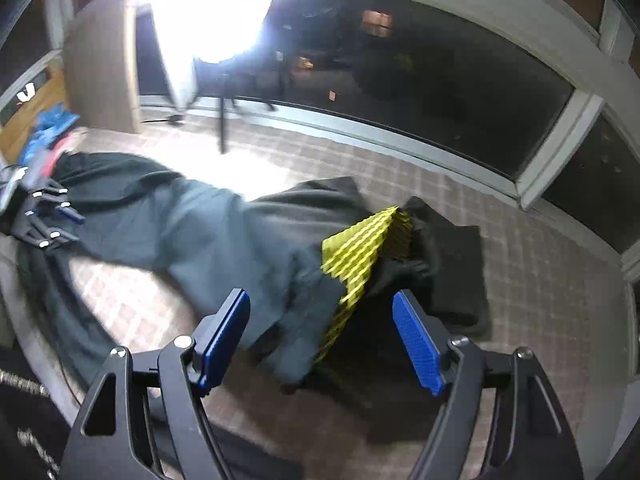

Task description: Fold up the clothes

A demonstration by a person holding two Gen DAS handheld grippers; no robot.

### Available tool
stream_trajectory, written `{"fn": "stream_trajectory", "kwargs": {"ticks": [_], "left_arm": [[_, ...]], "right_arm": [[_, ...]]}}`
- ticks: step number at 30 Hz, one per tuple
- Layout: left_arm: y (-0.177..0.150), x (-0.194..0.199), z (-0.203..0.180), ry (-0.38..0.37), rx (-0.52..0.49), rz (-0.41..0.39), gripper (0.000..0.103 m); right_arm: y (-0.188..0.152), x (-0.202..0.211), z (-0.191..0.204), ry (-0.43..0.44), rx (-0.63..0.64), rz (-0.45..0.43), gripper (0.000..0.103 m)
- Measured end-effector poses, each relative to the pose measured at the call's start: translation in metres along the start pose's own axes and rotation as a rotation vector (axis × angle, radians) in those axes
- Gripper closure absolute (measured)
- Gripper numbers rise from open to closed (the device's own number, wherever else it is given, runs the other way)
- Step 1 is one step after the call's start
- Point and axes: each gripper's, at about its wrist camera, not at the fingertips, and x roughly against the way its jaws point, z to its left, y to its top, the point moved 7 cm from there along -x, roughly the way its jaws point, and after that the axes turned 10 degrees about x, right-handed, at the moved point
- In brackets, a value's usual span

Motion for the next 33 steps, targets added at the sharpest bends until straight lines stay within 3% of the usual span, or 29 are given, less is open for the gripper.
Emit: {"fn": "stream_trajectory", "kwargs": {"ticks": [3,8,9,10,11,14,17,20,21,22,25,28,30,33], "left_arm": [[0.009,0.004,0.007,-0.011,0.015,-0.024,0.069],[0.003,-0.001,0.019,0.002,0.027,-0.015,0.069],[0.002,-0.003,0.026,-0.001,0.040,-0.011,0.069],[0.000,-0.004,0.030,0.002,0.052,-0.010,0.069],[-0.002,-0.005,0.034,0.005,0.063,-0.008,0.069],[-0.009,-0.004,0.049,0.019,0.096,-0.009,0.069],[-0.016,0.003,0.066,0.033,0.125,-0.018,0.069],[-0.020,0.008,0.083,0.051,0.147,-0.024,0.069],[-0.020,0.009,0.089,0.055,0.154,-0.024,0.069],[-0.019,0.009,0.095,0.059,0.162,-0.023,0.069],[-0.008,0.011,0.110,0.077,0.157,-0.029,0.068],[0.006,0.013,0.125,0.107,0.139,-0.034,0.068],[0.015,0.011,0.137,0.131,0.134,-0.026,0.068],[0.025,0.006,0.152,0.157,0.139,-0.012,0.068]], "right_arm": [[0.007,-0.034,-0.014,0.121,-0.138,0.075,0.030],[-0.008,-0.069,0.019,0.138,0.014,0.210,0.030],[-0.011,-0.071,0.027,0.148,0.036,0.212,0.034],[-0.013,-0.073,0.034,0.156,0.059,0.213,0.045],[-0.015,-0.072,0.042,0.132,0.097,0.219,0.079],[-0.013,-0.060,0.062,0.077,0.194,0.200,0.080],[0.018,-0.003,0.058,-0.137,0.289,0.042,0.080],[0.041,0.056,0.048,-0.478,0.435,-0.175,0.079],[0.039,0.055,0.037,-0.520,0.432,-0.169,0.079],[0.031,0.039,0.026,-0.481,0.404,-0.102,0.079],[-0.028,-0.035,-0.006,-0.246,0.279,0.282,0.074],[-0.039,-0.041,-0.022,-0.143,0.156,0.310,0.071],[-0.024,-0.031,-0.035,-0.046,0.040,0.220,0.053],[0.002,-0.024,-0.050,0.048,-0.024,0.147,0.047]]}}
